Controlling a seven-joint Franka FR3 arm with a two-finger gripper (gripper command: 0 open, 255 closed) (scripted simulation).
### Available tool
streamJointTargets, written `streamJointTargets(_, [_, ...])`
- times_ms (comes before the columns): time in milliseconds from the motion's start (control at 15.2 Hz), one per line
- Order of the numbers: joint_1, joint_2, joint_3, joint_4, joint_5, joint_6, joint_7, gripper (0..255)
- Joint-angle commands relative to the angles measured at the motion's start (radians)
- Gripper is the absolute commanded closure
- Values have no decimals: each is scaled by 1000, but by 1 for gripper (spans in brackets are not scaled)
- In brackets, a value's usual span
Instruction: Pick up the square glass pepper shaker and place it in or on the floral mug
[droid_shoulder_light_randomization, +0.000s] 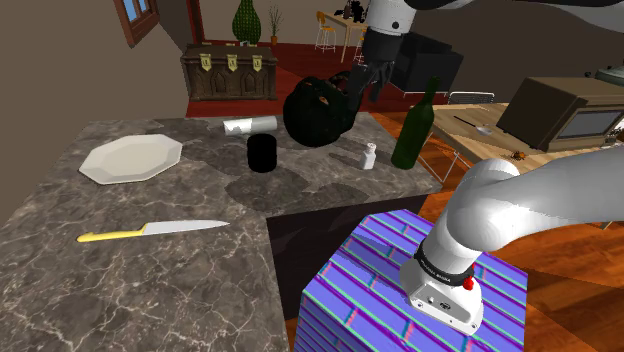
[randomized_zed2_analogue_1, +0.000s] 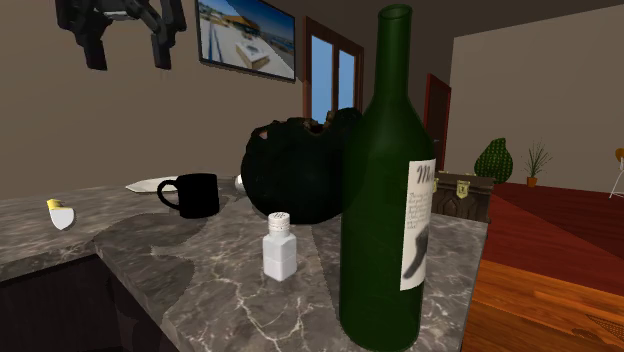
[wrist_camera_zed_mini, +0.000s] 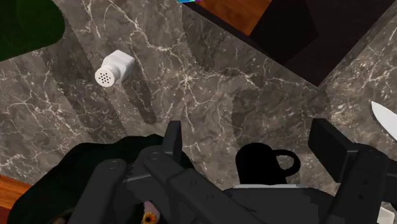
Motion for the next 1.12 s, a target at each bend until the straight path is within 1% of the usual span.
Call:
streamJointTargets(0, [0, 0, 0, 0, 0, 0, 0, 0])
streamJointTargets(528, [-80, 110, -119, -105, -59, 156, -48, 0])
streamJointTargets(1056, [-154, 285, -243, -156, -106, 325, -100, 0])
